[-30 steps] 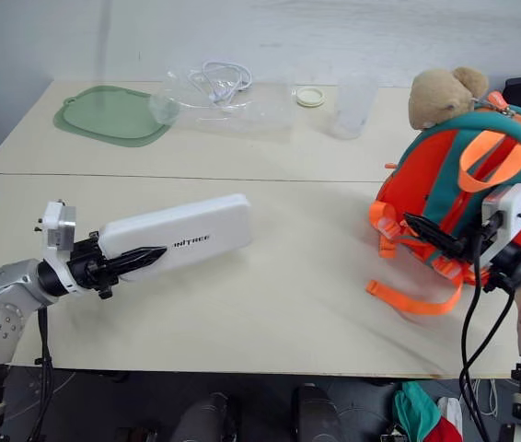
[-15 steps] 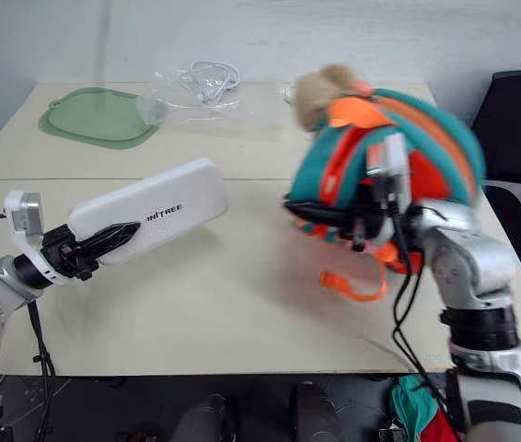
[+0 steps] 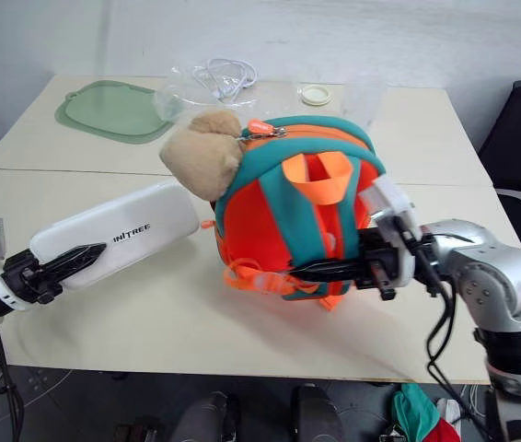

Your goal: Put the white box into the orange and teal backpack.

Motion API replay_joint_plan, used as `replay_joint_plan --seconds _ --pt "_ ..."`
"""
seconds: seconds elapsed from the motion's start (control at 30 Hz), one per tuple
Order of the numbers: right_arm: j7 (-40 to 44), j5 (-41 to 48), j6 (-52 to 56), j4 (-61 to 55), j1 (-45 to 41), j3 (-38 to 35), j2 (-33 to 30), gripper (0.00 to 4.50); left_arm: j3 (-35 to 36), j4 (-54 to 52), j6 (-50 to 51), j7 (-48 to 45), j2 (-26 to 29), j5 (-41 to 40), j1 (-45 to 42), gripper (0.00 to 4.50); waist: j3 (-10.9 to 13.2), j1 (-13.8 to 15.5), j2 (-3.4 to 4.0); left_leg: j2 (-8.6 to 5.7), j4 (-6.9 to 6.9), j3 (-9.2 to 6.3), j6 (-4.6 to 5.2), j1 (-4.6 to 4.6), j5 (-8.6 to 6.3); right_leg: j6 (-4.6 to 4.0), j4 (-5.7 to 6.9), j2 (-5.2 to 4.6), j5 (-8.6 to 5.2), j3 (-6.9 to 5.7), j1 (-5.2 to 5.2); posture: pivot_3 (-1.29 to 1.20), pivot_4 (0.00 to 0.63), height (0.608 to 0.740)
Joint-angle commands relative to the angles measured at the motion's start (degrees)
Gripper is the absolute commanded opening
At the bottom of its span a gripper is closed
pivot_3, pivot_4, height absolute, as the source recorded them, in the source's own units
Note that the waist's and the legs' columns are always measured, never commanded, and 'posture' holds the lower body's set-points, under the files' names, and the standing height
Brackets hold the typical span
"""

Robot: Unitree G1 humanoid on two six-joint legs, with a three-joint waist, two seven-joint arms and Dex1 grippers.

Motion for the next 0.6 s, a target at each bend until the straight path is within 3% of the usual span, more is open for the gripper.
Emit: replay_joint_plan --seconds 0.03,0.17,0.43,0.6 --pt "-0.2 0.26 -1.65 -0.98 0.03 -1.96 0.43 0.01 4.6 -7.39 4.15 0.32 2.36 -8.31 -0.34 1.19 0.01 -0.13 0.03 0.01 -0.03 -0.04 -0.06 0.0 0.03 0.0 0.02 0.0 0.0 -0.04 -0.01 0.0 0.15 0.74" --pt "-0.9 -0.75 -2.48 -0.81 -0.28 -0.48 2.37 0.01 3.35 -10.95 6.22 1.32 3.02 -11.47 -0.84 1.19 0.05 -0.29 0.1 0.04 -0.13 -0.07 -0.23 0.17 0.16 -0.03 0.23 0.08 -0.02 -0.05 0.01 0.0 0.15 0.74" --pt "-0.65 -1.76 -2.36 -1.59 -1.02 1.3 3.91 0.01 -4.1 -9.64 0.98 3.31 -0.76 -6.77 -9.06 1.19 0.05 0.39 0.08 0.0 0.0 -0.1 -0.21 0.1 0.17 -0.06 0.3 0.09 -0.03 -0.12 0.02 0.0 0.15 0.74" --pt "-0.72 -1.91 -2.19 -1.58 -1.21 1.47 4.18 0.01 -7.96 -9.98 -0.18 -0.55 1.21 -3.93 -11.15 1.19 0.05 0.1 0.07 0.0 0.05 -0.12 -0.17 0.01 0.16 -0.02 0.17 0.1 -0.01 -0.16 0.03 0.0 0.15 0.74"
